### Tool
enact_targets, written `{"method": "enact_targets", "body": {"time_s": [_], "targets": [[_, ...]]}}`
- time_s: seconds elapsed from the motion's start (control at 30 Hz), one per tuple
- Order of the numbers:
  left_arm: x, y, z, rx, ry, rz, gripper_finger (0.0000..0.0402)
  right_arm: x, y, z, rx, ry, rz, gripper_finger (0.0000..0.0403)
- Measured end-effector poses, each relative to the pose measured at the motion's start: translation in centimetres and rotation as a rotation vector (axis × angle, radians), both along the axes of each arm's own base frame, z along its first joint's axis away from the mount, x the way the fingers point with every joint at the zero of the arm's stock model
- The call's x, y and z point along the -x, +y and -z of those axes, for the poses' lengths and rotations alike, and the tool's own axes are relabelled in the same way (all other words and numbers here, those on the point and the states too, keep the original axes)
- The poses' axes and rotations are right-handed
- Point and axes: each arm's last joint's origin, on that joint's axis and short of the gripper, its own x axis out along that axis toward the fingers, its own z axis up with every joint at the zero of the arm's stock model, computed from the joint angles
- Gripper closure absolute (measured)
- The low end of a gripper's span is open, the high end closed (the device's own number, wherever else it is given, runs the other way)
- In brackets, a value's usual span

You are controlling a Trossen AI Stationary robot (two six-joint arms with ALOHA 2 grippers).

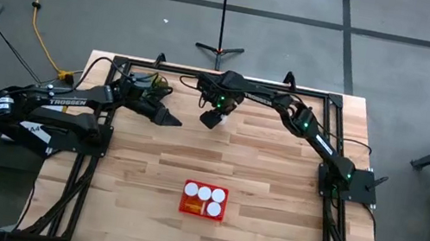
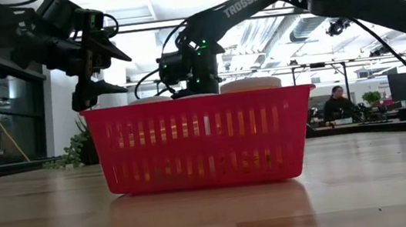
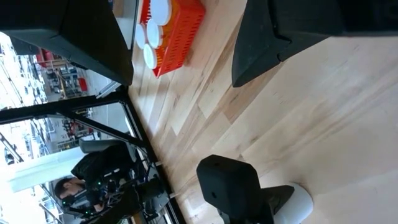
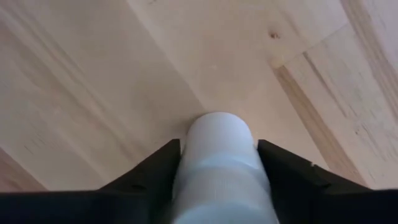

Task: Pick and place pill bottles into a basket
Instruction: Put the white pill bottle into the red bin

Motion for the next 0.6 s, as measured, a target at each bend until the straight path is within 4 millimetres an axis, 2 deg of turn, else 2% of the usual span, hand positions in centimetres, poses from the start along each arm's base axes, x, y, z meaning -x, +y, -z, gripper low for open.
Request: {"method": "enact_targets", "body": {"time_s": [0.13, 0.33, 0.6], "targets": [[0.0, 0.0, 0.0, 0.008, 0.001, -0.003, 0.0094, 0.0, 0.0, 0.0, 0.0, -0.001, 0.002, 0.0243], [0.0, 0.0, 0.0, 0.013, 0.001, -0.005, 0.0094, -0.1, 0.2, -0.1, -0.011, -0.004, 0.013, 0.0243], [0.0, 0.0, 0.0, 0.013, 0.001, -0.006, 0.0094, -0.5, 1.5, -0.1, -0.039, -0.003, -0.012, 0.0239]]}}
